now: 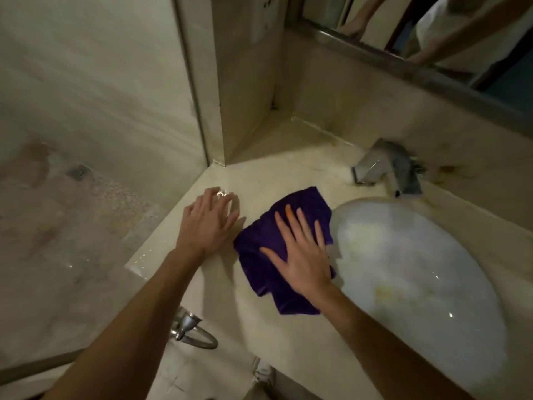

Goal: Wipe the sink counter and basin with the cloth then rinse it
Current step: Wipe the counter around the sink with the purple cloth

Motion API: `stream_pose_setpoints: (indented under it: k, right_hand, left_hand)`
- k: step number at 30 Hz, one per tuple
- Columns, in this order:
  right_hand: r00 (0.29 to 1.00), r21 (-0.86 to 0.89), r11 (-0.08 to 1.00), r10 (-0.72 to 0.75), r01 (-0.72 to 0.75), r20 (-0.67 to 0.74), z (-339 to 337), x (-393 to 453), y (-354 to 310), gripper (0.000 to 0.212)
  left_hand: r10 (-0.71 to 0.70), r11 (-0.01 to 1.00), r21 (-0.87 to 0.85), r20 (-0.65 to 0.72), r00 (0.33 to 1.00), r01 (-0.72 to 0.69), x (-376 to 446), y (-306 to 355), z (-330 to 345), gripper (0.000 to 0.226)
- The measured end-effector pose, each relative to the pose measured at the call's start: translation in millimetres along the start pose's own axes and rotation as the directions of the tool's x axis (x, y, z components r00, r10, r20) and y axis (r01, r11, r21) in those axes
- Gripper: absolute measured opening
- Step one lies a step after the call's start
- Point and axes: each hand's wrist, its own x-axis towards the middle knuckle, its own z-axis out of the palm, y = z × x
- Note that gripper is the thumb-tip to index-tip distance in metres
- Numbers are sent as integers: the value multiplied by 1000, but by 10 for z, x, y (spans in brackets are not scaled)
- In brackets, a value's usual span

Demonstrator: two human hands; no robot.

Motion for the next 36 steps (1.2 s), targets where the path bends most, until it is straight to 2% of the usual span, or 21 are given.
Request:
stream_pose_setpoints:
  k: [3, 7, 10, 14, 18, 22, 28, 32, 36]
  right_hand:
    - [1000, 12, 1000, 7, -7, 0, -21, 264, 104, 79]
    - [997, 10, 997, 80, -80, -10, -51, 1107, 515, 82]
    - [993, 9, 993, 115, -115, 4, -121, 1924, 896, 87]
    - [998, -32, 999, 9, -11, -58, -109, 2479, 1193, 85]
    - [999, -13, 1000, 14, -14, -48, -140, 2356, 1138, 95]
    - [1000, 27, 999, 17, -18, 12, -165, 1748, 873, 96]
    - [1000, 4, 1000, -1, 1, -12, -23, 662, 526, 85]
    - [1000, 50, 999, -7, 6, 17, -69, 617, 523, 82]
    - [996, 52, 995, -82, 80, 34, -95, 1017, 619, 83]
  left_hand:
    - [33, 999, 23, 133, 991, -36, 195, 170, 56, 59]
    - [62, 995, 58, 299, 952, -83, 300, 148, 204, 72]
    - [100, 987, 92, 267, 959, -128, 232, 70, 329, 74]
    - [119, 984, 112, 191, 974, -142, 236, 28, 390, 76]
    - [132, 985, 85, 158, 979, -147, 212, 14, 418, 76]
    - [138, 985, 78, 195, 971, -156, 238, 11, 396, 77]
    - [132, 982, 100, 261, 956, -163, 255, 23, 326, 82]
    - [166, 977, 80, 303, 939, -198, 262, -14, 262, 86]
    - [170, 974, 96, 299, 939, -207, 276, -4, 271, 86]
